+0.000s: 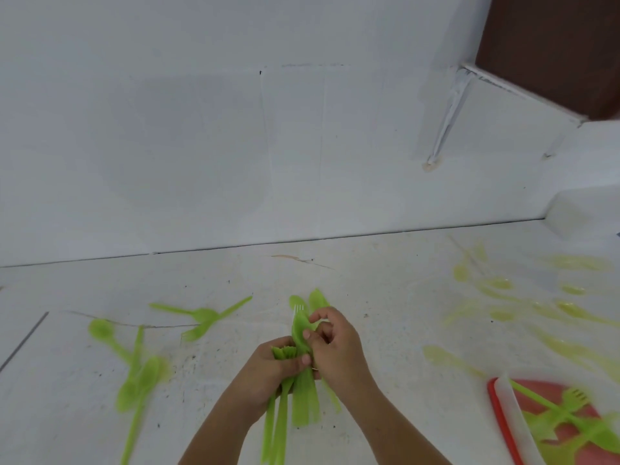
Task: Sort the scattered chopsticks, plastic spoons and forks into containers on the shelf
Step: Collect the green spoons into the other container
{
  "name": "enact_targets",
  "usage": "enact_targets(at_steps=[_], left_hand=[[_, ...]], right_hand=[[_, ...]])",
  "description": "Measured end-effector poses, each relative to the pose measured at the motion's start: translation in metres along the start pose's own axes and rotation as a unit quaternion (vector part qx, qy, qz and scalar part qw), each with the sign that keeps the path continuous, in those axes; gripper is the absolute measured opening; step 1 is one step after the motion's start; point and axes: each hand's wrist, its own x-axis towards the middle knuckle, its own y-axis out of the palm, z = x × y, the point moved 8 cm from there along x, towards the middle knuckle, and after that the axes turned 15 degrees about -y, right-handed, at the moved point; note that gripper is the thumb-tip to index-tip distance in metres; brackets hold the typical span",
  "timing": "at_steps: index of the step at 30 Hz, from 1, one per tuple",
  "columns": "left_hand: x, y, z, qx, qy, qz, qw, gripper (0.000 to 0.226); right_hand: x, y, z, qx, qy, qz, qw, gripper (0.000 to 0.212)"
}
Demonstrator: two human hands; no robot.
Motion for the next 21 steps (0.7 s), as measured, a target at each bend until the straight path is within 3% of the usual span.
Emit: enact_targets(at_steps=[4,9,15,18,21], left_hand=[[0.001,-0.007,0.011,-0.015,0.0,-0.028,1.0,0.022],[-0.001,-0.021,0.018,-0.019,-0.008,-0.076,0.997,0.015],[-0.001,-0.018,0.018,-0.003,-0.015,-0.058,0.998,0.025],[-0.001,-0.017,0.018,0.0,-0.029,-0.042,0.999,0.026],[-0.001,-0.014,0.015,0.013,-0.036,-0.014,0.999,0.032]], right_hand=[[-0.014,0.014,-0.02,0.078,0.081,-0.078,0.991,0.023],[-0.027,0.033,-0.047,0.21,0.221,-0.128,0.944,0.022],[-0.025,0.042,-0.045,0.194,0.208,-0.098,0.954,0.005],[-0.023,0.048,-0.044,0.196,0.217,-0.021,0.956,0.022],[-0.021,0.046,-0.041,0.231,0.22,0.003,0.948,0.026]])
